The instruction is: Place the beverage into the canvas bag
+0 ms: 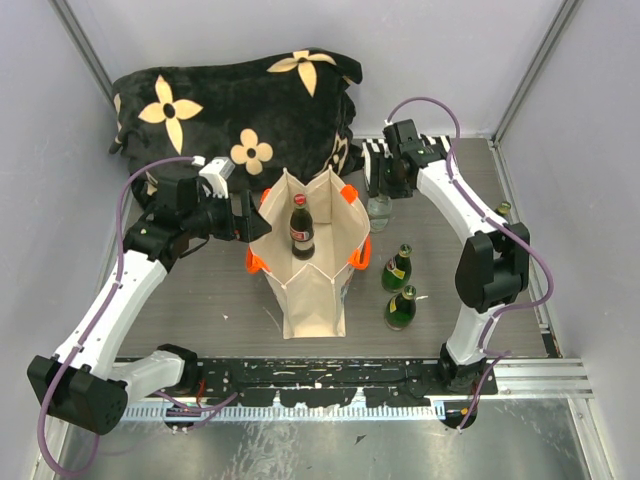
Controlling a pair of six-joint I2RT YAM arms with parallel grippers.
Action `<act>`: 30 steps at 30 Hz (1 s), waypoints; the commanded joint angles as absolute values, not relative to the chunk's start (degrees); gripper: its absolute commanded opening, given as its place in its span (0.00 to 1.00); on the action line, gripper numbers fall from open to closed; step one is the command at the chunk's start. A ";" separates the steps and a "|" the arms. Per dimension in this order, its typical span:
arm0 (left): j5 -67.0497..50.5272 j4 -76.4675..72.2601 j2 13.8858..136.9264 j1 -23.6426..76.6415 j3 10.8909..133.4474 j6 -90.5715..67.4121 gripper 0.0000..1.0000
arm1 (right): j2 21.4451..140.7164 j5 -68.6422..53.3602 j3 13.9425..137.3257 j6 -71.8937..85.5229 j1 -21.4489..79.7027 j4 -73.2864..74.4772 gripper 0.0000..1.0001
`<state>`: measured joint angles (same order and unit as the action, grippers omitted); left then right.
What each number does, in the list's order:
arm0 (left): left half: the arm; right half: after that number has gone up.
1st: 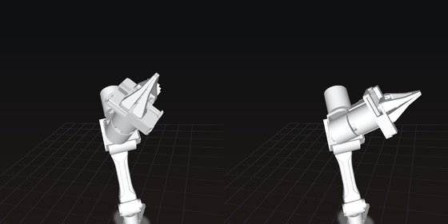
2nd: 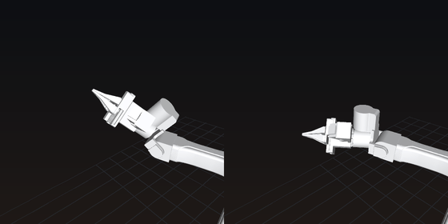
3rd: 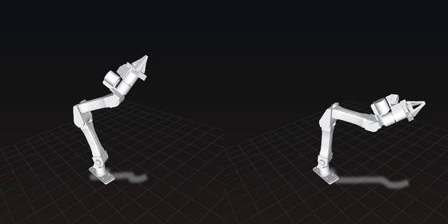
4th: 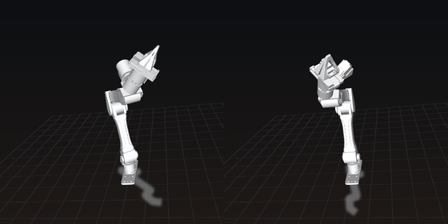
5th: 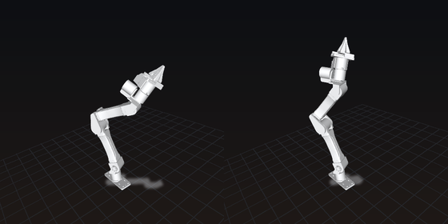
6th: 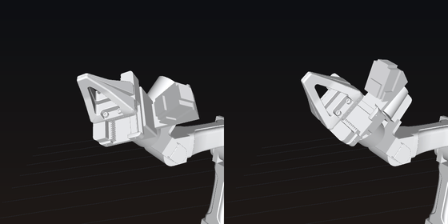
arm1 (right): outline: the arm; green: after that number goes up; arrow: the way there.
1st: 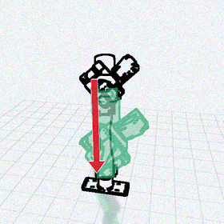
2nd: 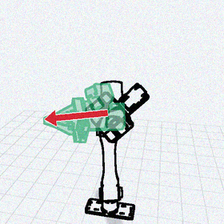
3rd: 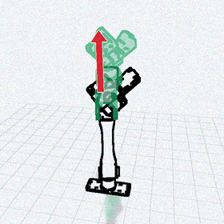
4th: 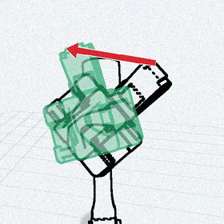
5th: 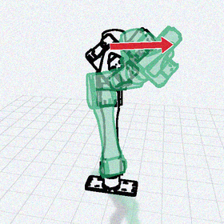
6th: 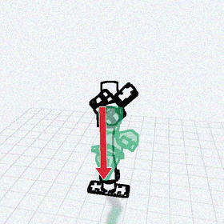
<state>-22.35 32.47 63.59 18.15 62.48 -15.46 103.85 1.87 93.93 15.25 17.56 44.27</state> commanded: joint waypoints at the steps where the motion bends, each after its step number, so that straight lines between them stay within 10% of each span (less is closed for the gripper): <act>1: -23.58 31.83 63.83 18.04 61.96 -15.47 0.98 | 100.53 2.95 94.66 15.68 17.93 43.37 0.57; 20: -23.69 31.95 62.32 18.02 60.89 -15.61 0.98 | 109.48 4.47 110.66 11.69 17.93 59.46 0.49; 30: -23.75 32.12 61.88 18.04 60.38 -15.66 0.98 | 95.40 8.72 90.07 12.57 20.07 33.60 0.57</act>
<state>-22.55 32.45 63.02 18.15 61.10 -15.49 103.77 5.50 95.31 12.64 18.74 47.11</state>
